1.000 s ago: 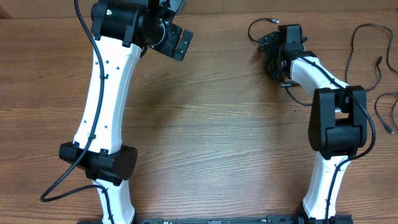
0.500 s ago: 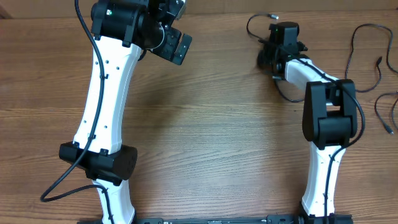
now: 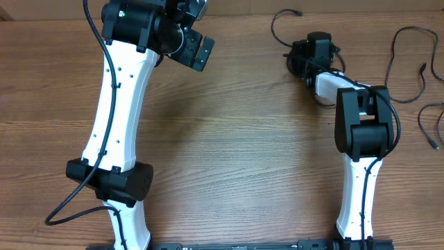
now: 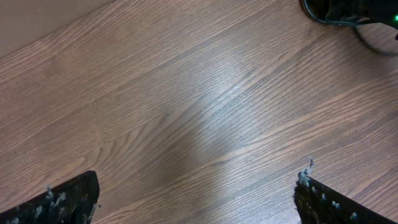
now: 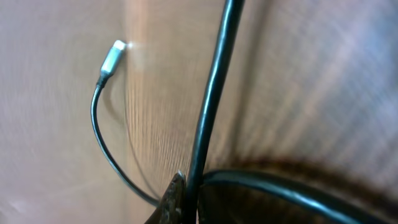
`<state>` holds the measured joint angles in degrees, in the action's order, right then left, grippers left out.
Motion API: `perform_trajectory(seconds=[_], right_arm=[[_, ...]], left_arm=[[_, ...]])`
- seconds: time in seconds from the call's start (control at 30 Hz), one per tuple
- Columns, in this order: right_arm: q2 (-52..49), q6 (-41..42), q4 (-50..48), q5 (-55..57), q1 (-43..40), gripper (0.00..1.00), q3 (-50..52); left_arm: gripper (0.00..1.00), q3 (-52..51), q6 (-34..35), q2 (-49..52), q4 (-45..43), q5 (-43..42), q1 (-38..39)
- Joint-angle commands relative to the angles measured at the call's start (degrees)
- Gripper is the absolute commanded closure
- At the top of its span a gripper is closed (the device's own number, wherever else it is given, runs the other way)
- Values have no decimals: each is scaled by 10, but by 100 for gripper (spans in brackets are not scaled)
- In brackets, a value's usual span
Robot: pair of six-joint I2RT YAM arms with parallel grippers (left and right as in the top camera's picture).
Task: Untangle cables
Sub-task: 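Drag the cable with the right gripper to the right table edge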
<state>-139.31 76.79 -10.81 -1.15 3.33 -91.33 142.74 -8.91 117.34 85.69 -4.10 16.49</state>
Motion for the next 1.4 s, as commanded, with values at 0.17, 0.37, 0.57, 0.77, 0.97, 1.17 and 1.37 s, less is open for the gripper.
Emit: perform_trajectory(seconds=[0.17, 0.37, 0.57, 0.77, 0.97, 1.17, 1.37], right_arm=[[210, -458, 95, 14, -6, 96, -21], [318, -596, 205, 48, -10, 96, -26], [393, -654, 338, 97, -32, 96, -31], [453, -653, 487, 123, -97, 96, -33], [495, -653, 587, 136, -149, 96, -33], [538, -653, 675, 141, -210, 96, -83], [566, -672, 718, 179, -265, 96, -229]], left_arm=[[0, -3, 8, 4, -19, -4, 0], [0, -3, 8, 5, -28, -5, 0], [0, -3, 8, 16, -30, -5, 0], [0, -3, 8, 55, -28, -7, 0], [0, -3, 8, 80, -35, -7, 0], [0, -2, 8, 80, -61, -7, 0], [0, -2, 8, 80, -76, -7, 0]])
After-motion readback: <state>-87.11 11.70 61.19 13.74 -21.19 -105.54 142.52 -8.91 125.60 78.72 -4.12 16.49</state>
